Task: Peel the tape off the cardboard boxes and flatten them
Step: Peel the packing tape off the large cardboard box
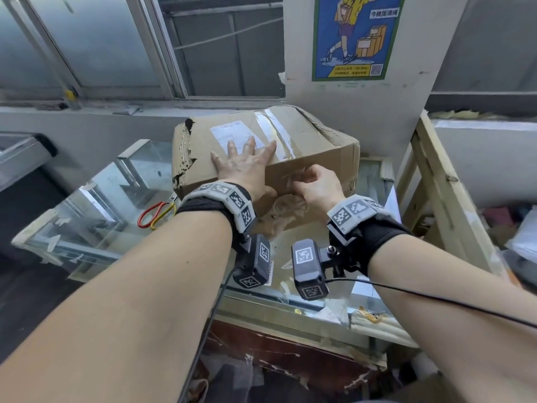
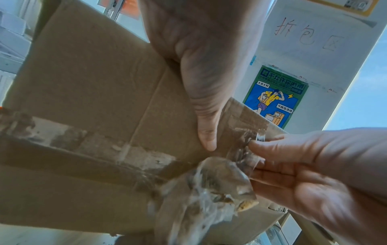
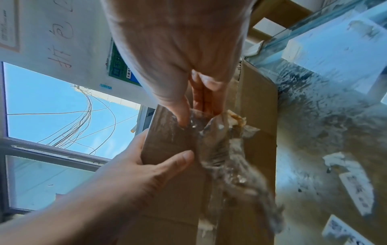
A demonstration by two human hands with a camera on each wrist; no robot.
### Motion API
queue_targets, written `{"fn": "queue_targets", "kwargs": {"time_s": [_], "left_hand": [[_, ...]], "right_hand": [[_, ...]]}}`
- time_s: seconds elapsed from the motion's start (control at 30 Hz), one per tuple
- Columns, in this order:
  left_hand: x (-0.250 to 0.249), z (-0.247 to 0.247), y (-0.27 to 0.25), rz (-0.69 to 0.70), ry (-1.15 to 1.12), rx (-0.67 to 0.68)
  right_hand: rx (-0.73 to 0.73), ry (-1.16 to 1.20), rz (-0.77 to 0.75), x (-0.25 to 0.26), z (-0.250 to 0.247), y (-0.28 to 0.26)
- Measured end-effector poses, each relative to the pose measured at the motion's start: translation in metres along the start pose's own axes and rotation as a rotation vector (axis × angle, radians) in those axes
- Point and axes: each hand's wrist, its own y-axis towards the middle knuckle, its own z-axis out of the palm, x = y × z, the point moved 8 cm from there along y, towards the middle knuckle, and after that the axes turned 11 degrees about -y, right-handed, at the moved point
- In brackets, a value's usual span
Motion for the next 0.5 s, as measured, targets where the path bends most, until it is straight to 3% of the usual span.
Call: {"fn": "queue_targets", "kwargs": {"time_s": [0.17, 0.5], "left_hand": [[-0.001, 0.001, 0.001, -0.009, -0.004, -0.01], [-0.001, 0.001, 0.0, -0.002, 0.016, 0.055]], "right_hand": [[-0.033, -0.057, 0.022, -0.005, -0.011, 0.0], [0.081, 0.308, 0.185, -0.009, -0.001, -0.013]]}}
